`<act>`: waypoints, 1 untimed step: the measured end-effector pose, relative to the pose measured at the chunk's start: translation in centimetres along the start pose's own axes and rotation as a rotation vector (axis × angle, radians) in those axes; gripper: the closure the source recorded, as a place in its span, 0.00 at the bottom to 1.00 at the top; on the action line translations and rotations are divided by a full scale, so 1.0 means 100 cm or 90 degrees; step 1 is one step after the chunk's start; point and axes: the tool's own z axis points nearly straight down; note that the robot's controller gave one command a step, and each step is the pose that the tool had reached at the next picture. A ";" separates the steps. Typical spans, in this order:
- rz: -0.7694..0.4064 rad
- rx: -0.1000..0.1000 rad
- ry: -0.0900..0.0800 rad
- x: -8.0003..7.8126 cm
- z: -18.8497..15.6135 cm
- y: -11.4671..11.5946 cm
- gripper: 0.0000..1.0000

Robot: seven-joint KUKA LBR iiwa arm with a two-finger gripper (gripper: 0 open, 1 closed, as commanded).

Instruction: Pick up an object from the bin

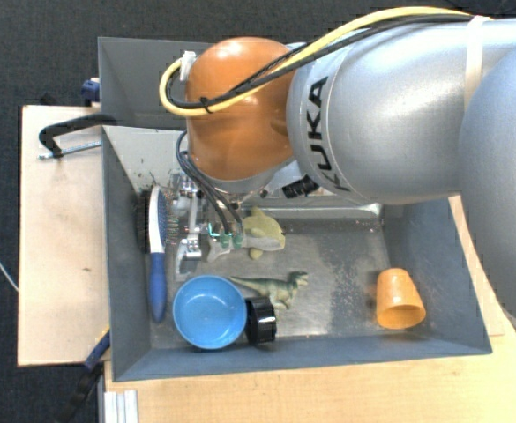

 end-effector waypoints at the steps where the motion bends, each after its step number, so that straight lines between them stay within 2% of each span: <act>1: -0.148 0.001 0.000 -0.007 0.119 -0.023 0.00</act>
Offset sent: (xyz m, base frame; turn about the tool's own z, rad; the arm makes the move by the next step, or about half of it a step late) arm 0.0076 -0.0228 -0.1169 -0.2316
